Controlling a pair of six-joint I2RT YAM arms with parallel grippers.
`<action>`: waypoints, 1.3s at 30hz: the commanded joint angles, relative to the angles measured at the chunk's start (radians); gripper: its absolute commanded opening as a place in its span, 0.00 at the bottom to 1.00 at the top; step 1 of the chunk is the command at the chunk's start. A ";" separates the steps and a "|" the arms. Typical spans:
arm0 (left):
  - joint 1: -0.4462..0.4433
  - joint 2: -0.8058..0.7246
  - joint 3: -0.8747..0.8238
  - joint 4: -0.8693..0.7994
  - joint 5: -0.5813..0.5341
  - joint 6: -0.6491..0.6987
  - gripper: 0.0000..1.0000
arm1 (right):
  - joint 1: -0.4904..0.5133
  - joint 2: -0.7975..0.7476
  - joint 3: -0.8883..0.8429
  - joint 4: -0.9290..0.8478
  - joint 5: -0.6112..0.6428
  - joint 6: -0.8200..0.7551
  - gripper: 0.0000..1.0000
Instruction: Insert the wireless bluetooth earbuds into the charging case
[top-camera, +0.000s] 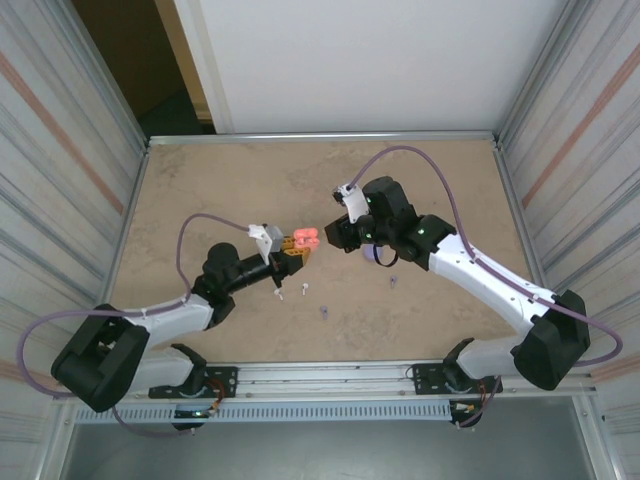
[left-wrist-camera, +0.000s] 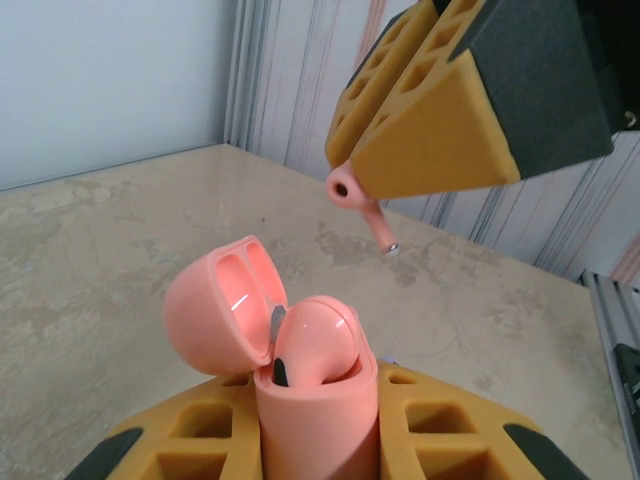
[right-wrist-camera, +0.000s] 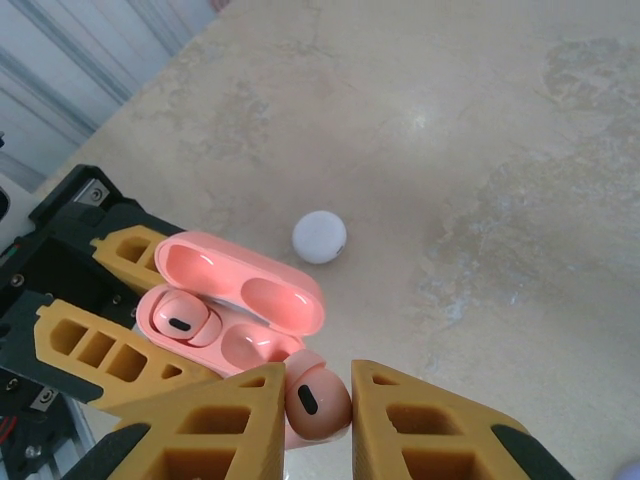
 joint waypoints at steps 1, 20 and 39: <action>0.008 0.008 0.036 0.072 0.044 -0.039 0.00 | 0.010 -0.026 -0.007 0.030 -0.001 -0.028 0.21; 0.008 0.047 0.053 0.095 0.085 -0.065 0.00 | 0.036 -0.002 -0.004 0.048 0.027 -0.041 0.20; 0.008 0.040 0.059 0.119 0.095 -0.090 0.00 | 0.055 0.035 -0.023 0.049 0.050 -0.056 0.20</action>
